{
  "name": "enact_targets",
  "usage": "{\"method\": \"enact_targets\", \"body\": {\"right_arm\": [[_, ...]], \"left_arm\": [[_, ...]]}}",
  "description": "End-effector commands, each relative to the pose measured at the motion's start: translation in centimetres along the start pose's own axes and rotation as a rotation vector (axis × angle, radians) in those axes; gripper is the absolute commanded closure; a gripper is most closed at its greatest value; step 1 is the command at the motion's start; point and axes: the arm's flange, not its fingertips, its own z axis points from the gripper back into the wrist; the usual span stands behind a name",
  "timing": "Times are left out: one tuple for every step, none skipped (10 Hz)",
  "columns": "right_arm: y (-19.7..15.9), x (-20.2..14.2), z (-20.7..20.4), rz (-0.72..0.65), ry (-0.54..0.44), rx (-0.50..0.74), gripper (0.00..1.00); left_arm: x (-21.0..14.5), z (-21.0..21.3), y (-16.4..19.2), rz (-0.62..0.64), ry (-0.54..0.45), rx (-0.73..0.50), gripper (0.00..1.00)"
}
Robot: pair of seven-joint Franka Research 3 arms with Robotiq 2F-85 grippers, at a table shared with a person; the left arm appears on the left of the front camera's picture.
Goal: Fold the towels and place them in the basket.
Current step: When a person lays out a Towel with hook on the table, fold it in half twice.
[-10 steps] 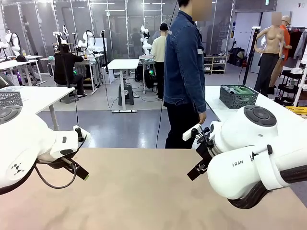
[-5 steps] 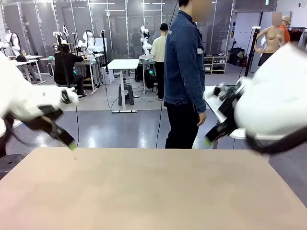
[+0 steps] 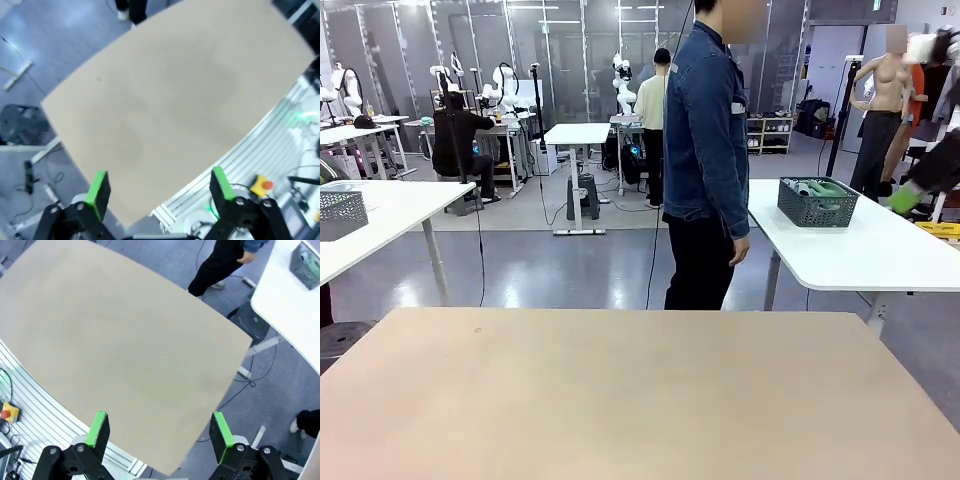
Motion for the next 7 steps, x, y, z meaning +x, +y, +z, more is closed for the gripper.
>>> {"method": "enact_targets", "body": {"right_arm": [[-1.1,-2.2,3.0,-0.018,-0.002,-0.026,0.00],[-2.0,-3.5,4.8,-0.036,-0.003,-0.020,0.00],[-2.4,-5.0,6.6,-0.051,-0.042,-0.023,0.00],[-2.5,-6.1,7.4,-0.059,-0.057,-0.030,0.00],[-2.7,-6.8,7.6,-0.067,-0.042,-0.034,0.00],[-3.0,-7.1,7.5,-0.108,-0.037,-0.067,0.00],[-3.1,-7.5,7.6,-0.107,-0.027,-0.068,0.00]], "left_arm": [[-0.4,2.0,1.6,0.028,-0.038,0.000,0.00],[-1.2,3.7,2.1,0.052,-0.058,0.027,0.00],[-2.1,5.6,2.2,0.077,-0.073,0.049,0.00],[-3.0,7.1,2.1,0.082,-0.082,0.077,0.00],[-3.8,8.2,2.1,0.090,-0.083,0.094,0.00],[-4.5,8.8,2.3,0.091,-0.071,0.122,0.00],[-4.9,9.3,2.5,0.105,-0.083,0.130,0.00]]}}
